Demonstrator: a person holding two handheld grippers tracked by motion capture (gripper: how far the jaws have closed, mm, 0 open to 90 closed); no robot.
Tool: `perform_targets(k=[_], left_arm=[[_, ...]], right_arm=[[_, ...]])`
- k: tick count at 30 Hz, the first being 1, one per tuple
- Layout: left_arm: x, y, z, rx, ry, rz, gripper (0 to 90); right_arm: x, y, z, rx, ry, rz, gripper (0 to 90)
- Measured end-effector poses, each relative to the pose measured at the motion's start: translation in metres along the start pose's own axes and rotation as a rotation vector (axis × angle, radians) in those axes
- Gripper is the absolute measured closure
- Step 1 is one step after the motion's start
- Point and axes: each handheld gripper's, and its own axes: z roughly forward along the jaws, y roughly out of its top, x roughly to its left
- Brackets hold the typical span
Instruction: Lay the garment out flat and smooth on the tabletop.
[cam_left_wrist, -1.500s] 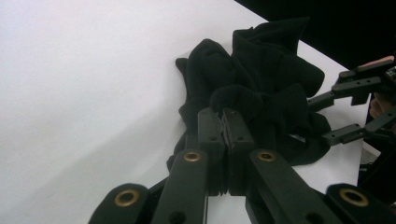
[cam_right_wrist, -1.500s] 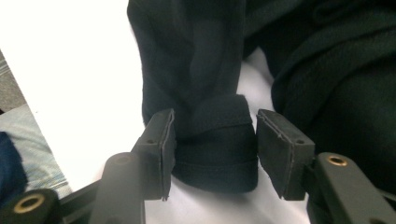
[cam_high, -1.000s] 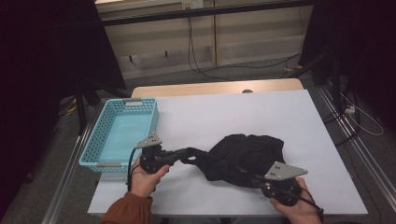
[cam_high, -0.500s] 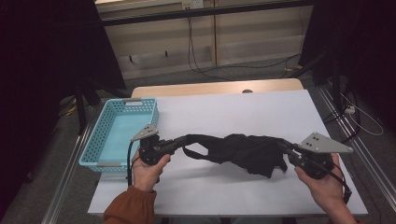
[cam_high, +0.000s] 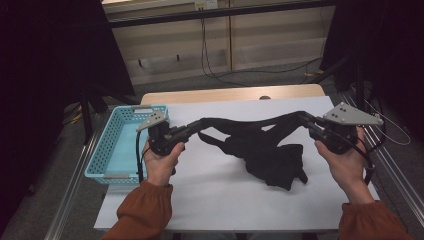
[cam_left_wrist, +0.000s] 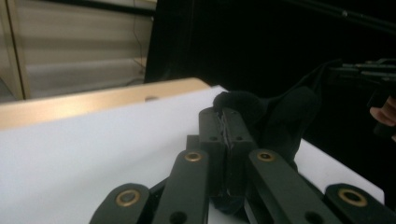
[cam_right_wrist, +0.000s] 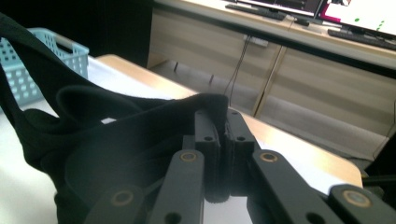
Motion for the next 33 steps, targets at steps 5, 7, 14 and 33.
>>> perform_targets(k=[5,7,14,33], left_arm=[[0.004,0.024,0.003,-0.049,0.016,0.001,89.0],[0.005,0.032,0.005,-0.063,0.017,0.0,88.9],[0.015,0.044,0.016,-0.07,0.058,-0.009,88.9],[0.058,0.006,0.076,0.073,0.137,-0.036,88.8]], right_arm=[[-0.004,0.021,0.012,-0.031,-0.008,-0.004,86.2],[-0.006,0.03,0.017,-0.038,-0.011,-0.004,85.9],[-0.012,0.058,0.038,-0.067,-0.01,-0.003,85.5],[-0.018,0.016,0.139,0.079,0.043,0.067,85.8]])
